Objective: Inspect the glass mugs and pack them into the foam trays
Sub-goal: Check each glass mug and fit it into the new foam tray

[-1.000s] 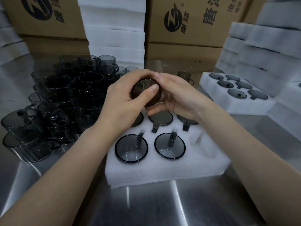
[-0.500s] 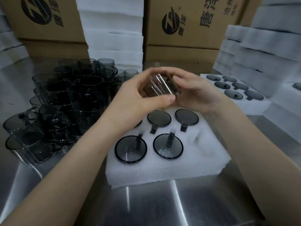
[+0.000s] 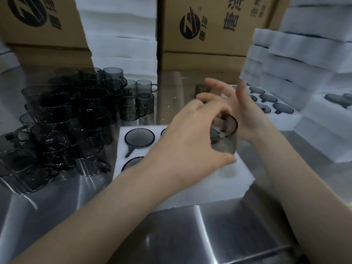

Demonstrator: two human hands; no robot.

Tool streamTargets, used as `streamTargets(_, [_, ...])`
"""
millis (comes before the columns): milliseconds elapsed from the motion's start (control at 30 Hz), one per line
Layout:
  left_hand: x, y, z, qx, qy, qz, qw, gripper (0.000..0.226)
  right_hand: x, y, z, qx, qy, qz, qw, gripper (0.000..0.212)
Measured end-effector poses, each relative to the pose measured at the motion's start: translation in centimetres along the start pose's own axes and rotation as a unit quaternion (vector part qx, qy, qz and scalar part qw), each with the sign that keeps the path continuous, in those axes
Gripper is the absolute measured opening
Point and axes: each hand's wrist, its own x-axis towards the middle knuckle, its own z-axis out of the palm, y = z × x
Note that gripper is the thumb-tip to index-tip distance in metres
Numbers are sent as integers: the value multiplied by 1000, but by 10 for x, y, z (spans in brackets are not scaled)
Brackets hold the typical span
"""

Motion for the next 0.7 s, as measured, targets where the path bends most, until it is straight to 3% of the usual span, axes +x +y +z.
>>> streamTargets(100, [-4,4,16,19,-74,3,997,60,0,0,-12,34,112,-13,993,51])
streamTargets(200, [-1,5,23,35,-92,18,995,62,-1,6,-18,42,175,-4,984,35])
streamTargets(467, [3,3,22,58,-169,-3,984,53,3,14,-18,-1,194,23,981,32])
streamTargets(700, [0,6,23,140,-186,9,973,53,6,16,-16,-20,196,33,980,27])
